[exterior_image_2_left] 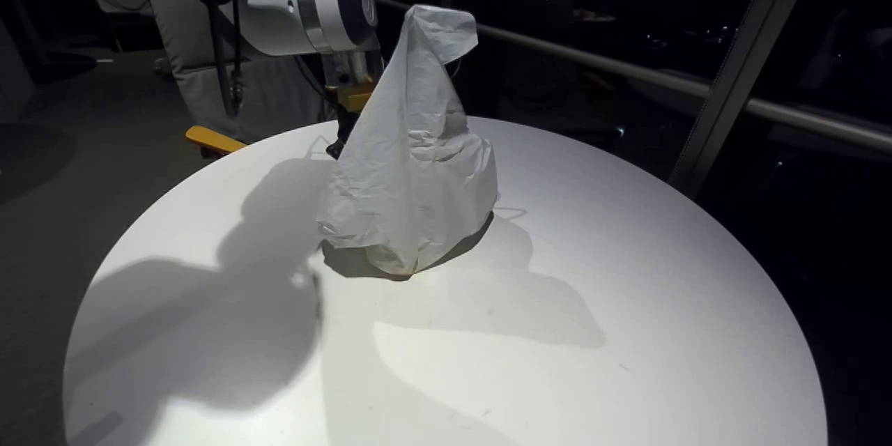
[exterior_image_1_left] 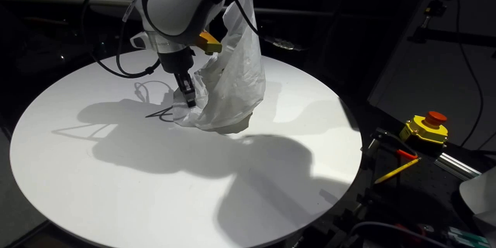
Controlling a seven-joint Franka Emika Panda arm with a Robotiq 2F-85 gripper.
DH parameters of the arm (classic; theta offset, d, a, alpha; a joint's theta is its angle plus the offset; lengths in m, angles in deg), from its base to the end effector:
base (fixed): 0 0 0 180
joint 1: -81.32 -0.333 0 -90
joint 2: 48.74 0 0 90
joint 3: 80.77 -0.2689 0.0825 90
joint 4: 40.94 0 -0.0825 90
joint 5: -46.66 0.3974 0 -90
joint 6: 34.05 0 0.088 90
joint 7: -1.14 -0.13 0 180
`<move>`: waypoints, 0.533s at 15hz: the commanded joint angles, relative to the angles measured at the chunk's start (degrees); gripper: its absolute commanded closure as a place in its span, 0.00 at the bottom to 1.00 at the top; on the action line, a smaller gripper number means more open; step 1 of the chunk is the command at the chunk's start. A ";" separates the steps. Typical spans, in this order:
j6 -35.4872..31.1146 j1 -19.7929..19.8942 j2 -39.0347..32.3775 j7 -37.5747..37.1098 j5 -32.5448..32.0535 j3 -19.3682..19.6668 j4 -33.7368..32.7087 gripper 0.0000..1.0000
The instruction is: Place the three containers inside the white plastic, pull up the plastic bag
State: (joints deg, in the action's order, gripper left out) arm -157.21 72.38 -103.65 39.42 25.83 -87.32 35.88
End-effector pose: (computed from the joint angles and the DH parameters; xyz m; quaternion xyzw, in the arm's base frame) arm 0.6726 0.1539 0.0796 0.8418 0.5266 -0.0867 0.0805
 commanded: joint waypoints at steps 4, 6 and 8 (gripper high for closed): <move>6.16 -0.50 7.24 -4.38 1.82 0.48 0.90 1.00; 7.93 -0.74 9.94 -5.74 1.39 0.58 0.95 1.00; 8.85 -0.58 12.61 -5.94 1.31 0.21 1.66 1.00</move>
State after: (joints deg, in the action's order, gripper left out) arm -150.55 72.34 -95.93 35.02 27.18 -87.31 35.63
